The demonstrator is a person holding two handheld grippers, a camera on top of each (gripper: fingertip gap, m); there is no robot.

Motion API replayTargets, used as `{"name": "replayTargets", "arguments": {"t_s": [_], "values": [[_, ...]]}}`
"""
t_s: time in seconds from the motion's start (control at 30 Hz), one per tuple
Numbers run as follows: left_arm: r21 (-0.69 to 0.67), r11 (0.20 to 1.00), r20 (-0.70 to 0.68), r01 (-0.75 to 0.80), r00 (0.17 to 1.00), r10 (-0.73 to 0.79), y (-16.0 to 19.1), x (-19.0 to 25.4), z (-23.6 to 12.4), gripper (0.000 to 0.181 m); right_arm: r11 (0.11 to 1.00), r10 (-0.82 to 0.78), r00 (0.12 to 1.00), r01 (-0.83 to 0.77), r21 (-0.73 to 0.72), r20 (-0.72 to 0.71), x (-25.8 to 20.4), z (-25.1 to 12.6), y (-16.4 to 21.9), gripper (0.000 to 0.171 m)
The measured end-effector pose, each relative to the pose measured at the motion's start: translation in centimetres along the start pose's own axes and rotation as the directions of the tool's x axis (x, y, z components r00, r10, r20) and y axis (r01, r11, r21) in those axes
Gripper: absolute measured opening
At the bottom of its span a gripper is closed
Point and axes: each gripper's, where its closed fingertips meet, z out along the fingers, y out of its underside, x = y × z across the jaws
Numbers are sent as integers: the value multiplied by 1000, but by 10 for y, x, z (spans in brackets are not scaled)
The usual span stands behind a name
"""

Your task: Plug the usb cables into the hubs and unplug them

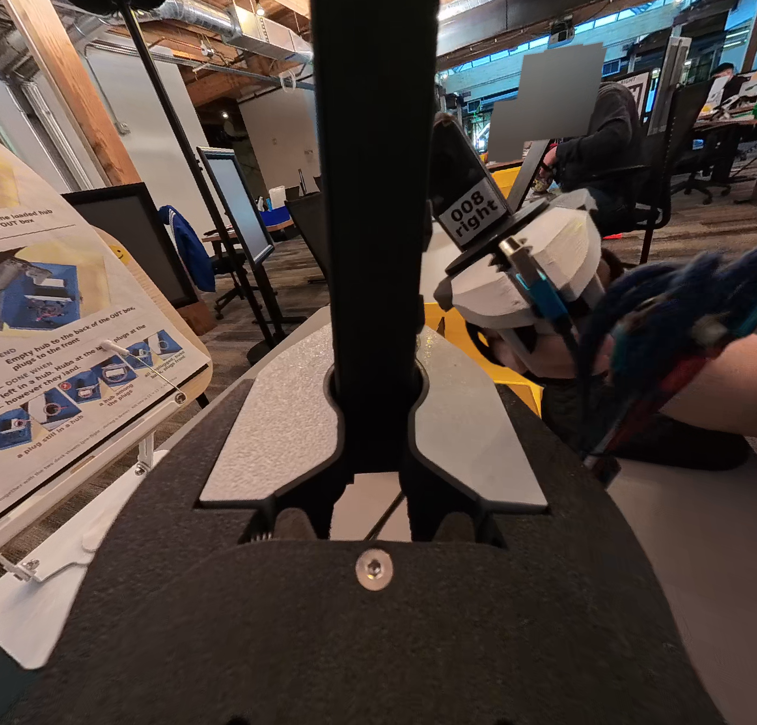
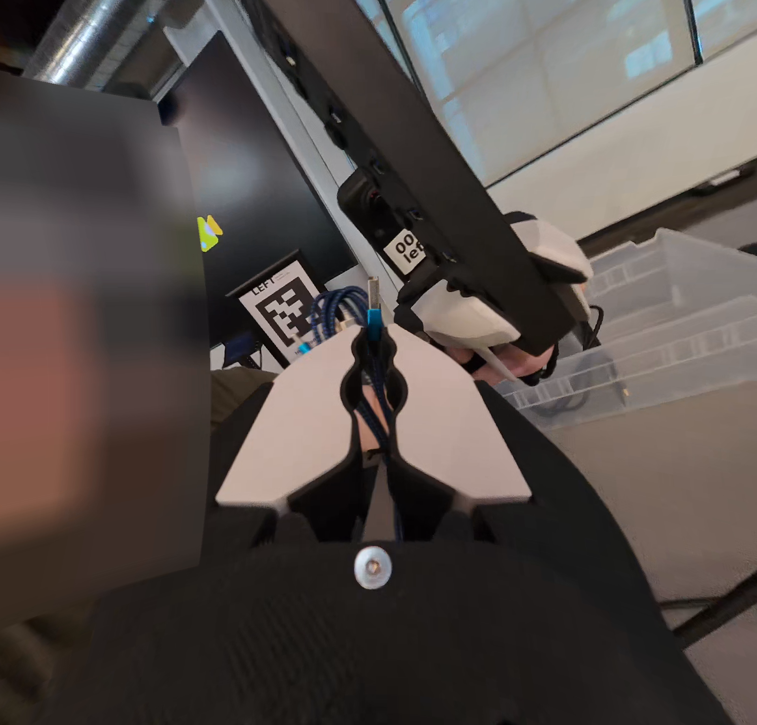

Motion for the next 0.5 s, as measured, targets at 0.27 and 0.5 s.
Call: {"name": "replayTargets", "arguments": {"t_s": [0.27,0.5], "values": [[2,1000,-15,-20,1000,20,3,3,2,26,987,163,984,-162,23,-66,16,-5,0,7],[-8,994,-26,-106,994,106,4,8,3,25,957,291,956,-289,41,-47,21,-6,1,7]]}}
